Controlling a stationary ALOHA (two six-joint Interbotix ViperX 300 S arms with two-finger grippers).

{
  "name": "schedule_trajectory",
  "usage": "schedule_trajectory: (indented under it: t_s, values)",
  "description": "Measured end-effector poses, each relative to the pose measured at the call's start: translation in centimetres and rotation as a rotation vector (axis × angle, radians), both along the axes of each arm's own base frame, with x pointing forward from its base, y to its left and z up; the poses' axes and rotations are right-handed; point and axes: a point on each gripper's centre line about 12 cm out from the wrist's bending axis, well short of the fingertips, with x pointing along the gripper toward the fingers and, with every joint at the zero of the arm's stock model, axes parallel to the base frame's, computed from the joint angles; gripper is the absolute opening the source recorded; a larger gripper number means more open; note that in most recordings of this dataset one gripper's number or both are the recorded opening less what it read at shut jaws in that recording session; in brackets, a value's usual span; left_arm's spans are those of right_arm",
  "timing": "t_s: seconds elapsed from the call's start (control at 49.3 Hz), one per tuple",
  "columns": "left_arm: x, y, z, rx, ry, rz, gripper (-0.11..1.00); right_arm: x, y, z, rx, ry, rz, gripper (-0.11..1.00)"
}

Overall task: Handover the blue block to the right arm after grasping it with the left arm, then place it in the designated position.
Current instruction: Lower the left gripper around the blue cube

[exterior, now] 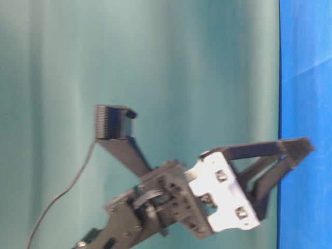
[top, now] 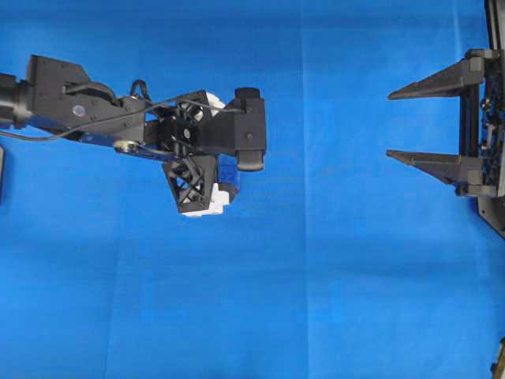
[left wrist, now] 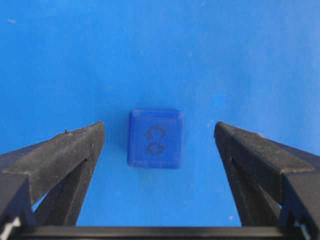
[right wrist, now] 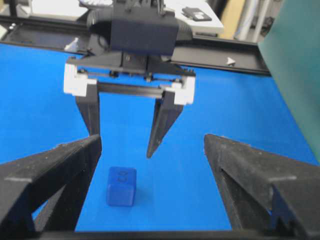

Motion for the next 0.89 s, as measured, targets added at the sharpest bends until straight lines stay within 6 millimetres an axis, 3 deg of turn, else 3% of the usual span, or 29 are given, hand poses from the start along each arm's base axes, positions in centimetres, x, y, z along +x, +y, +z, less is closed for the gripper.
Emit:
schedule_trajectory:
  t_s: [0.649, 0.892]
  values:
    - [-0.2, 0.3, -8.0, 0.003, 0.066, 0.002, 0.93, 0.3, -0.2, -0.4, 0.001, 0.020, -0.008, 0.97]
    - [-0.1, 0.3, -8.8, 0.006, 0.069, -0.002, 0.93, 0.4, -0.3, -0.5, 0.001, 0.021, -0.011, 0.97]
